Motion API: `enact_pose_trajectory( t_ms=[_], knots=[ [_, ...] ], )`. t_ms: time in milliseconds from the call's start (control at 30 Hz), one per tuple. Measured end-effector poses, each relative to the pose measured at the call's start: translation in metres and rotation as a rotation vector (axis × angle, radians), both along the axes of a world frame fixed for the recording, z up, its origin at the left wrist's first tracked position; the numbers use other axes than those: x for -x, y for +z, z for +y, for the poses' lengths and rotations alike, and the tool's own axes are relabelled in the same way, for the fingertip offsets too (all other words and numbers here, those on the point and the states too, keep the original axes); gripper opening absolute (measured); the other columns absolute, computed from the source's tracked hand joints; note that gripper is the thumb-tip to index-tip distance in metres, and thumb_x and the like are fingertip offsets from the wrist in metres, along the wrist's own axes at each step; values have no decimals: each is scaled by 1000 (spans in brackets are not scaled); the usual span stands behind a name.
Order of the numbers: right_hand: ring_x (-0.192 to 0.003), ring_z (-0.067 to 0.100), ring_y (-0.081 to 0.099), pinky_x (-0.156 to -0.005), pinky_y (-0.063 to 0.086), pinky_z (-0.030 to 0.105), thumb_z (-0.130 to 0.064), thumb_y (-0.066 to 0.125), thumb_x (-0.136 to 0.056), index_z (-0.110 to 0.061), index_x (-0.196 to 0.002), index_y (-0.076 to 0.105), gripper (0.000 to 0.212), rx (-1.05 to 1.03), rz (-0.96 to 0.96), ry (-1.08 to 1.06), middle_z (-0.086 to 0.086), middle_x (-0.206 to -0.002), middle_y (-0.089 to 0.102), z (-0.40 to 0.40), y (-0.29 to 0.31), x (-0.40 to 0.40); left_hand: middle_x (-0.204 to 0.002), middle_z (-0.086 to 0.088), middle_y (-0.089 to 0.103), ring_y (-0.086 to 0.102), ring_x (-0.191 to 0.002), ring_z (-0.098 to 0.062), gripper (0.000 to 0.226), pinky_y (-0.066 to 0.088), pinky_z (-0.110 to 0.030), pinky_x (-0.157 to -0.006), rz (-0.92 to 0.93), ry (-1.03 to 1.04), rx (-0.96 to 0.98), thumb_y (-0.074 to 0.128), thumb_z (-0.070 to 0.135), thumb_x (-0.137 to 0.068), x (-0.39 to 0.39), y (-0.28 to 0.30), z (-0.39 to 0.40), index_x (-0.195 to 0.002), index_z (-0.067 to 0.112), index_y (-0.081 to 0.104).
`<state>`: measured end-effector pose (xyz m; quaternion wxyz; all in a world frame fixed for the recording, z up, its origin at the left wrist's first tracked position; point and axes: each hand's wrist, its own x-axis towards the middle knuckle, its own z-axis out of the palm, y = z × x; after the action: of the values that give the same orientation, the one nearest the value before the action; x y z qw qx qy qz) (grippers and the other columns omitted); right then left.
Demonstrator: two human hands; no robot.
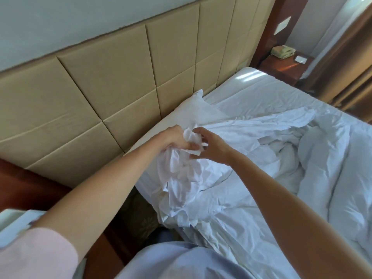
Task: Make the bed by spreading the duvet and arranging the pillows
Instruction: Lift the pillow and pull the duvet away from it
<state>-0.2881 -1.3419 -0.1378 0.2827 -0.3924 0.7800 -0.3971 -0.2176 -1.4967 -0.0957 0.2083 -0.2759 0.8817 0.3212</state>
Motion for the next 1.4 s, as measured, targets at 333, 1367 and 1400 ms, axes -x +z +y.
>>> enact_pose_trajectory(
  t_ms=[333,1367,1400],
  knots=[
    [-114,39,55,-75,59,49,-52,55,-94,-41,-143,32,55,-97,-685,-450,1,-134,38,46,-27,60,-97,-11,76,72,-92,-25,60,58,-42,-83,74,119,-192,93,36,-60,-27,16,-33,-104,2,70],
    [-67,9,44,-50,37,15,-5,47,-89,-24,-86,48,19,196,-169,-482,-9,-83,47,-375,3,120,-88,-7,67,64,-84,-25,34,47,-32,-67,143,485,48,86,30,-72,-60,-60,-346,-81,12,59],
    [-69,9,45,-51,38,15,-8,49,-90,-24,-87,48,17,165,-163,-482,-9,-84,47,-377,-3,123,-88,-9,67,64,-85,-28,32,48,-33,-68,131,437,103,84,33,-75,-59,-69,-347,-80,13,59]
  ],
)
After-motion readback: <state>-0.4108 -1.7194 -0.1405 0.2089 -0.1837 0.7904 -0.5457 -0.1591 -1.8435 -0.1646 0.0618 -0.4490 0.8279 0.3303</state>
